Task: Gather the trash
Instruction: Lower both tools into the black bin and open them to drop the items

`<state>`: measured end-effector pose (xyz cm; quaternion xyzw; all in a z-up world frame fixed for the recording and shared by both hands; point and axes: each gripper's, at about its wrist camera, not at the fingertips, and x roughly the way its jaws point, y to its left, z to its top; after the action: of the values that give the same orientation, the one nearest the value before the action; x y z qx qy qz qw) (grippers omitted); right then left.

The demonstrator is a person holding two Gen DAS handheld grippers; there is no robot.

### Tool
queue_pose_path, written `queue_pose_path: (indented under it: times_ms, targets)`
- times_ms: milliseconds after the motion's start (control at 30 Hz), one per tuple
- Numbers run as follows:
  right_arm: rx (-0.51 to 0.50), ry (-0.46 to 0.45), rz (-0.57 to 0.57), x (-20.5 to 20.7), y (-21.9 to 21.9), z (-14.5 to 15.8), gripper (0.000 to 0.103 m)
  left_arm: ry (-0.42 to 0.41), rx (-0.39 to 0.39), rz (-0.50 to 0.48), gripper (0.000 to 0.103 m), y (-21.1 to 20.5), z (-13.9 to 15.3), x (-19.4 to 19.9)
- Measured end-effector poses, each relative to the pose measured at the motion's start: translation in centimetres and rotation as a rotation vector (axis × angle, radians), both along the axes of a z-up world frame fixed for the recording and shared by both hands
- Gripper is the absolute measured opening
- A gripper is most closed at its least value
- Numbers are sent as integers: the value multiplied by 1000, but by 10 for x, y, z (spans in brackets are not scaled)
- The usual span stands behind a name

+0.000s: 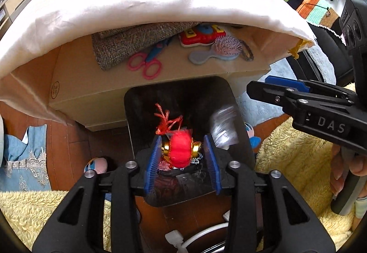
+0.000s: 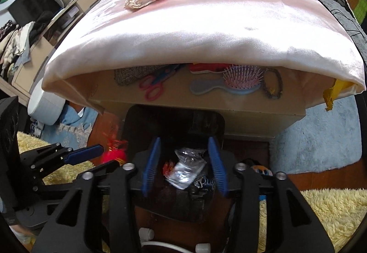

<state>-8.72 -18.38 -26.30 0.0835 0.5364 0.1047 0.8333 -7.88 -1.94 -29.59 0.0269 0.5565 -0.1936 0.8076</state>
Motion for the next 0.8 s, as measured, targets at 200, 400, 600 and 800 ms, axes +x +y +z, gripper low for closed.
queue_pose_path:
  times_ms: [200,400,600,800]
  targets:
    - [7,-9,-33,3,-6,3,52,-14,2,29,69,6,5,0]
    - [19,-50,-90,3,-17,16,84,-4,16,63,95,14,9,5]
    - [38,-96,-104,13,-32,43,85,-37,30,80,95,21,31,13]
    - [10,-165,-108,45,-42,79,85,-173,34,85,95,20,81,39]
